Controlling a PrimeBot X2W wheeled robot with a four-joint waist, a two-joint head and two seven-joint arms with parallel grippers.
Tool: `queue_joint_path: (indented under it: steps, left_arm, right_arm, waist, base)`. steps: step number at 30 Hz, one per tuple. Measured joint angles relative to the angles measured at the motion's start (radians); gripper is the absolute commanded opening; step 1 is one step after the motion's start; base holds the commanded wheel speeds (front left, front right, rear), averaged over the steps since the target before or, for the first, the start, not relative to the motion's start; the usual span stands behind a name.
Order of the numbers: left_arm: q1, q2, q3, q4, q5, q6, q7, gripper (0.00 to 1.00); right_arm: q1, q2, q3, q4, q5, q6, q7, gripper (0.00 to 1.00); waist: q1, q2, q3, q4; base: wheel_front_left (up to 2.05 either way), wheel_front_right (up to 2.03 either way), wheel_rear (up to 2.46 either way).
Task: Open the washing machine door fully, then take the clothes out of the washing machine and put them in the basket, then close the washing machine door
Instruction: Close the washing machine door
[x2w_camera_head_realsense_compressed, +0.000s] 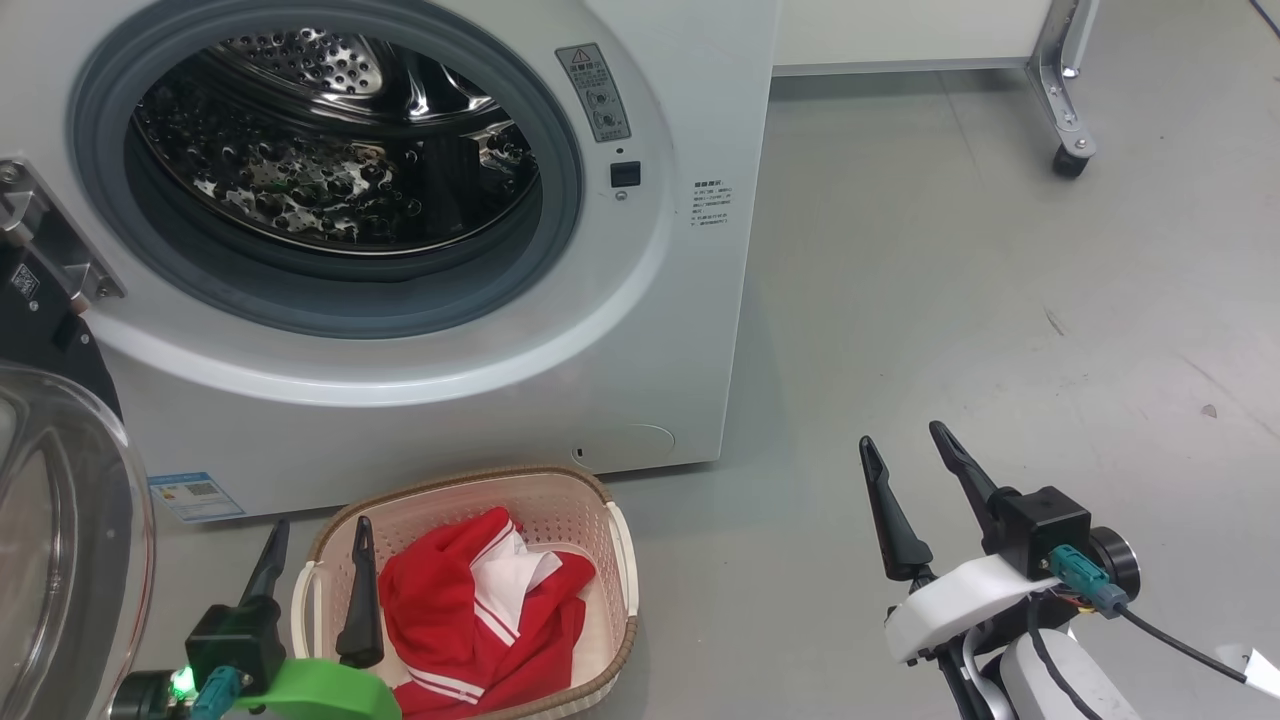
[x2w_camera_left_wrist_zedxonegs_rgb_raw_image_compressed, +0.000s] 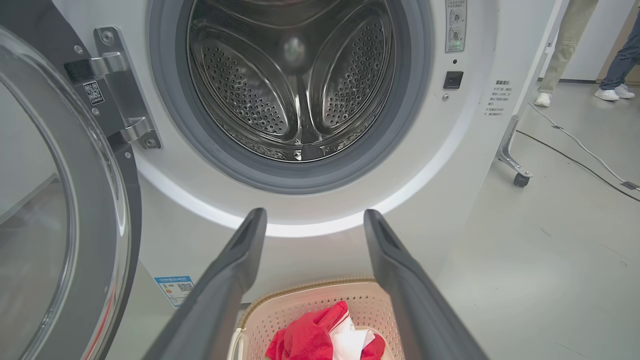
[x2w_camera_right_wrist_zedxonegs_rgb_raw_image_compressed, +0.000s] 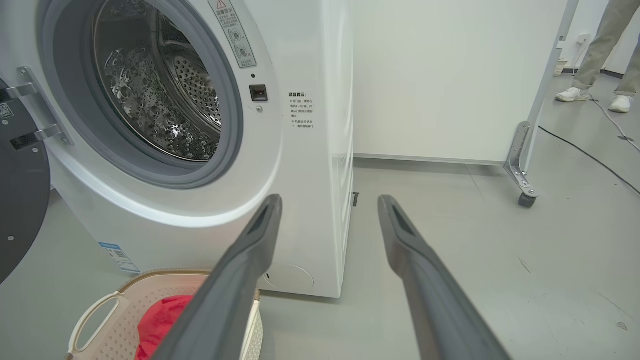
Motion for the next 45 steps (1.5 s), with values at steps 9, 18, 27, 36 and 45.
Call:
queue_joint_path:
  steps: [9, 18, 27, 36, 45]
  left_arm:
    - [0.007, 0.000, -0.013, -0.039, 0.011, 0.009, 0.016, 1.00]
    - [0.018, 0.000, -0.016, -0.068, 0.021, 0.015, 0.026, 1.00]
    - [0.030, 0.001, -0.018, -0.086, 0.023, 0.019, 0.040, 1.00]
    - [0.033, 0.001, -0.020, -0.104, 0.026, 0.027, 0.048, 1.00]
    - [0.049, 0.001, -0.023, -0.112, 0.041, 0.028, 0.053, 1.00]
  right_arm:
    - [0.001, 0.000, -0.003, -0.003, 0.000, 0.000, 0.000, 1.00]
    - [0.002, 0.000, -0.002, -0.007, 0.000, 0.000, 0.000, 1.00]
    - [0.002, 0.000, -0.003, -0.007, 0.000, 0.000, 0.000, 1.00]
    - [0.002, 0.000, -0.002, -0.005, 0.000, 0.000, 0.000, 1.00]
    - [0.003, 0.001, 0.000, -0.005, 0.000, 0.000, 0.000, 1.00]
  waist:
    - [0.0000, 0.0000, 0.004, 0.001]
    - [0.0000, 0.0000, 0.007, 0.005]
    - [0.0000, 0.0000, 0.005, 0.006]
    - [0.0000, 0.0000, -0.003, 0.007]
    - [0.0000, 0.0000, -0.006, 0.007]
  base:
    - [0.00, 0.00, 0.00]
    - [0.00, 0.00, 0.00]
    - [0.00, 0.00, 0.00]
    - [-0.01, 0.01, 0.00]
    - [-0.27, 0.27, 0.00]
